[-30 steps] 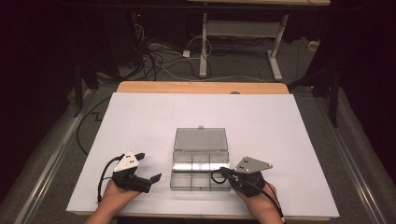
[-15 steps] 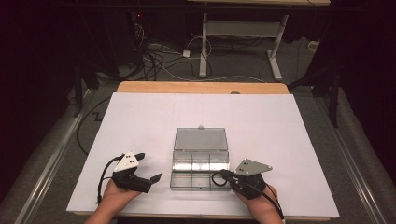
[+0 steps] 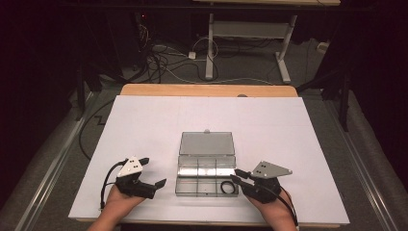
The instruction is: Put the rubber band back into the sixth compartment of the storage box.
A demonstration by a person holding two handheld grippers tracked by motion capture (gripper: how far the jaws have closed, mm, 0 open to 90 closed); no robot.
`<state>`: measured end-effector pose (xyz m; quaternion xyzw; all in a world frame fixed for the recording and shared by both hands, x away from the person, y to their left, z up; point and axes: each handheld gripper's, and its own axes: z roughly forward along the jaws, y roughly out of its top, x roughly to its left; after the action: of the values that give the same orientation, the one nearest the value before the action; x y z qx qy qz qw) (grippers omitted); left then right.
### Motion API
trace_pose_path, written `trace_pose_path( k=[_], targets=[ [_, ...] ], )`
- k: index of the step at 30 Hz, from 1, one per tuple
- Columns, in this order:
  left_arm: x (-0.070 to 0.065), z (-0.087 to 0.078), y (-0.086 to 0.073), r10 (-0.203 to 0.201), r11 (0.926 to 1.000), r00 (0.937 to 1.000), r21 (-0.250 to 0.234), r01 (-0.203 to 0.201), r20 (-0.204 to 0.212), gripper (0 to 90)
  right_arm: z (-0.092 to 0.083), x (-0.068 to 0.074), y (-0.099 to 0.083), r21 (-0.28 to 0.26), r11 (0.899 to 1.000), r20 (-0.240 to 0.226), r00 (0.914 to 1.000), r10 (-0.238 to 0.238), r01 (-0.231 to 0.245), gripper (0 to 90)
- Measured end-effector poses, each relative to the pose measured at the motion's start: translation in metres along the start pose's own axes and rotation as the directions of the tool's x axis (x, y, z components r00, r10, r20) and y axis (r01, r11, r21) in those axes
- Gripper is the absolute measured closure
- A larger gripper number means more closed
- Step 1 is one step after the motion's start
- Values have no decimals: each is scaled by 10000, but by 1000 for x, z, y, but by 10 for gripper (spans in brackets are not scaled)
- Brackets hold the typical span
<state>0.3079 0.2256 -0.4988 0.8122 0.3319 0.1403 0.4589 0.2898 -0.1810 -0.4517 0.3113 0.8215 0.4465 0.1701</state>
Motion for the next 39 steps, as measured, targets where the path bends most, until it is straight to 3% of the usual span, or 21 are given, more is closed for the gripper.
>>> trace_pose_path(
  k=[9,18,29,33,39],
  targets=[
    [1,0,0,-65,10000,10000,-20,65,16,0,-11,-18,-11,-140,9979,419,9971,635,-629,554],
    [1,0,0,-90,10000,10000,-8,90,18,0,-18,-38,-28,-257,9904,798,9873,1376,-1360,285],
    [2,-1,0,-175,9998,9998,-34,175,115,0,-14,-48,-39,-59,9873,1438,9770,1578,-1586,8],
    [2,-1,0,-219,9998,9997,-26,219,59,0,-11,-48,-40,131,9874,1826,9712,1530,-1580,2],
    [3,0,1,-368,9993,9993,18,368,-86,0,-10,-48,-40,-130,9901,1994,9699,1397,-1399,2]
  ],
)
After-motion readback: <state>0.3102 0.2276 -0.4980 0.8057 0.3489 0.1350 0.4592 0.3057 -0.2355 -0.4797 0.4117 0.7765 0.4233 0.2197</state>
